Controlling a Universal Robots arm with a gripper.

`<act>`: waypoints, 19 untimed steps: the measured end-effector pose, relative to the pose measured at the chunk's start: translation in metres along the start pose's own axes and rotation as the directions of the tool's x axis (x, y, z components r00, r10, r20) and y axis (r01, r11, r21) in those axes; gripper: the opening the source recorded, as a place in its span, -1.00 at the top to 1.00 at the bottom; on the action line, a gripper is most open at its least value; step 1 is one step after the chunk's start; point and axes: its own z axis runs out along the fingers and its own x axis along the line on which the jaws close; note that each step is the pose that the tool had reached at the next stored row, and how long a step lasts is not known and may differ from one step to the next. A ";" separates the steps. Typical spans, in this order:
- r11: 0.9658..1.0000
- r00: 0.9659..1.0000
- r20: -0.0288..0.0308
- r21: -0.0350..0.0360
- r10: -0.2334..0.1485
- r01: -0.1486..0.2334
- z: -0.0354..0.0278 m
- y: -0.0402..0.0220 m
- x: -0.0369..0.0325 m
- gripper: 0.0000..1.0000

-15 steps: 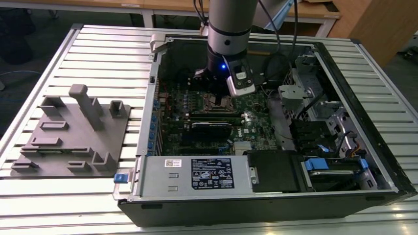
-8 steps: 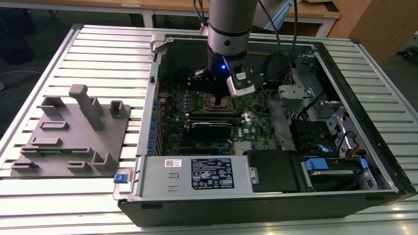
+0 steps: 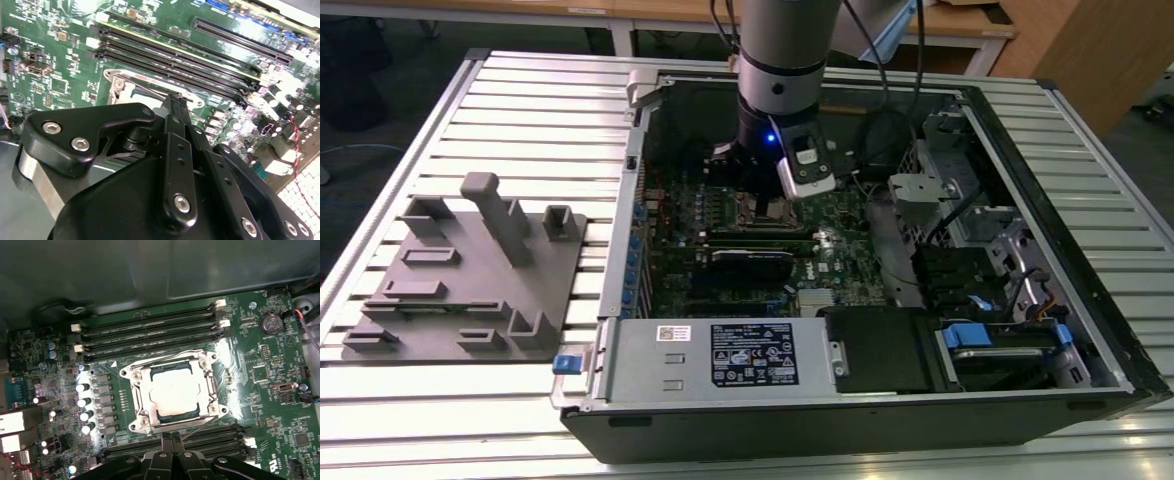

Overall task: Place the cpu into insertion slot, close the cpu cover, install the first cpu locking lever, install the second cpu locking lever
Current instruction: 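Install the second cpu locking lever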

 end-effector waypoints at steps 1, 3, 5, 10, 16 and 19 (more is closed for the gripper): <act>1.000 1.000 0.000 0.000 0.000 0.000 0.0002 -0.0003 0.0011 0.79; 1.000 1.000 0.001 0.000 0.000 0.000 0.0010 -0.0009 0.0028 0.79; 1.000 1.000 0.001 0.000 0.000 0.000 0.0023 -0.0016 0.0040 0.79; 1.000 1.000 0.001 0.000 0.000 0.000 0.0039 -0.0023 0.0050 0.79; 1.000 1.000 0.000 -0.002 0.000 0.000 0.0050 -0.0029 0.0052 0.79; 1.000 1.000 0.000 -0.002 0.000 0.000 0.0058 -0.0031 0.0060 0.79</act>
